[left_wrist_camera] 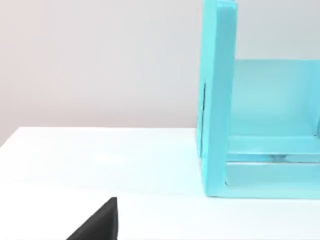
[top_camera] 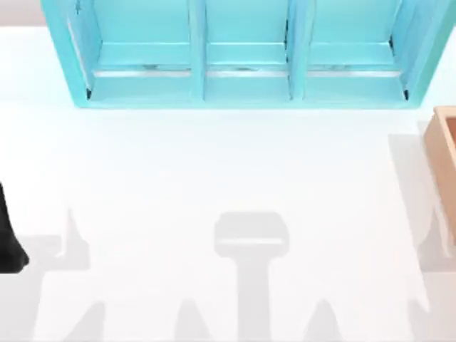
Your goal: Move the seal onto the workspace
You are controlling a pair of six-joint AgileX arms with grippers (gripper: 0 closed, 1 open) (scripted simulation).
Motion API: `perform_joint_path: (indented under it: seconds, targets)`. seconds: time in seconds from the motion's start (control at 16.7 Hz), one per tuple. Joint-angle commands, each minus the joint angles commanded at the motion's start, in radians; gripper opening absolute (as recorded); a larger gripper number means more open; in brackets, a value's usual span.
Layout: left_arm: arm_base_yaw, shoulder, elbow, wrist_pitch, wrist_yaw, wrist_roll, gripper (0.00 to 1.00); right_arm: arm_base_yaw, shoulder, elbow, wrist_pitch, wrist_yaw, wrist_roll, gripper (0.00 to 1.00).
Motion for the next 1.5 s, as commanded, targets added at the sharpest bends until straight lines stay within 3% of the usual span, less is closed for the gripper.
perform_joint_path:
  seconds: [0.42,1.08,1.5]
  targets:
    - [0.000,0.000,0.000,0.000,0.000,0.000,1.00,-0.039,0.157,0.153,-0.141,-0.003,-0.045,1.00]
    - [0.000,0.000,0.000,0.000,0.000,0.000,1.00,-0.249,1.117,0.892,-0.867,0.000,-0.244,1.00]
    - [0.000,0.000,0.000,0.000,0.000,0.000,1.00,-0.344,1.545,1.224,-1.195,0.000,-0.335,1.00]
